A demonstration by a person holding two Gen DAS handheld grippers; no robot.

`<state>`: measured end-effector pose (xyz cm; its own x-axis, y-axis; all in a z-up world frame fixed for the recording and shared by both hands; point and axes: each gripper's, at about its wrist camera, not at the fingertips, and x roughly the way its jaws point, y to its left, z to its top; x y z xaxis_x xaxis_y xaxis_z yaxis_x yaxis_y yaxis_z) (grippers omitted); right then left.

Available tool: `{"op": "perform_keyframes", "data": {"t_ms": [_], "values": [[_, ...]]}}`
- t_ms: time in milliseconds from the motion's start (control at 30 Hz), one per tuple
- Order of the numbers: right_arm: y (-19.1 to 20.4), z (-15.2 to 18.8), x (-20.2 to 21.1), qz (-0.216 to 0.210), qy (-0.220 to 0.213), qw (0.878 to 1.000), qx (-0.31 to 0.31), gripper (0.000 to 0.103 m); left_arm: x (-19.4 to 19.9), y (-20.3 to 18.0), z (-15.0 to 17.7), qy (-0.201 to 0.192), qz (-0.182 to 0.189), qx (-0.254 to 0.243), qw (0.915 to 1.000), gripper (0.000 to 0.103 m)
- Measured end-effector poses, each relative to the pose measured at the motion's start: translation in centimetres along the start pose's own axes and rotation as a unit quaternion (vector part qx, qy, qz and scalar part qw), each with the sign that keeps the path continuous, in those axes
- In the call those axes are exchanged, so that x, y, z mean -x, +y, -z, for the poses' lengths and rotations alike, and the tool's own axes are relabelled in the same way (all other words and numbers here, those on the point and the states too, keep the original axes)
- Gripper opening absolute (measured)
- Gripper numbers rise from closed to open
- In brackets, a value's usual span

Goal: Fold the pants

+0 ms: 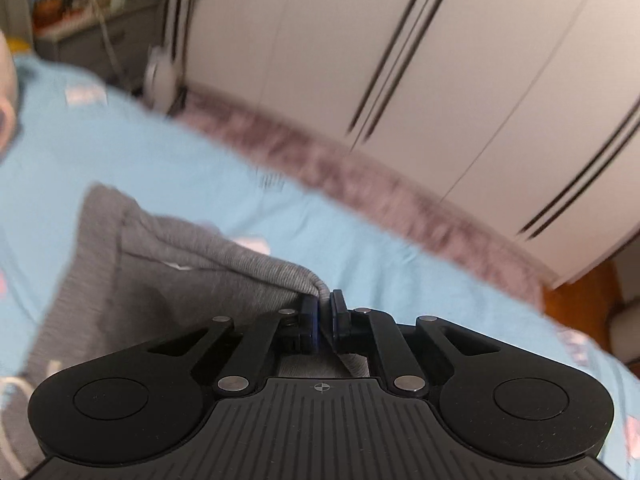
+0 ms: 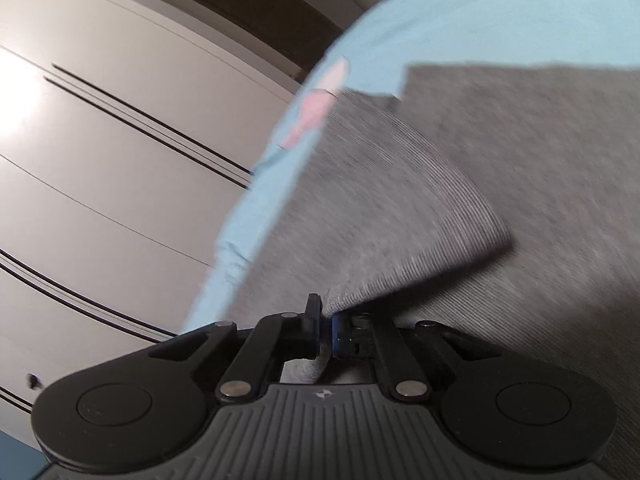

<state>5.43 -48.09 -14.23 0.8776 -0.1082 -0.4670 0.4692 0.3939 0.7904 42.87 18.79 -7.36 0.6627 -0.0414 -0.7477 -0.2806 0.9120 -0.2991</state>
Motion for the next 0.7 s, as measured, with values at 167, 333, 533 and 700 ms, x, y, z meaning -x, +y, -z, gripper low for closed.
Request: {"op": "perform_keyframes", "data": {"t_ms": [167,333,533,700], "values": [[1.9,-4.2,4.5,-0.096,-0.047,0.994,-0.027,0.005,14.4,1.8,8.7,-0.105,0.049,-0.054,0.9918,0.008],[-2.8,-6.1,9.5,-0.057,-0.07,0.995,-0.039,0.005,14.4,7.6,18.3,0.033,0.004,-0.001,0.9995,0.008],[-8.8,-4.0,8.2,0.123,-0.012,0.992,-0.01,0.004,10.2,11.2,22.7,0.129,-0.028,0.065,0.9891,0.016],[-9.3,-3.5,8.3,0.065,0.008,0.997,-0.033,0.013,10.1,13.1,20.6,0.107,-0.021,0.117,0.9872,0.04]]}}
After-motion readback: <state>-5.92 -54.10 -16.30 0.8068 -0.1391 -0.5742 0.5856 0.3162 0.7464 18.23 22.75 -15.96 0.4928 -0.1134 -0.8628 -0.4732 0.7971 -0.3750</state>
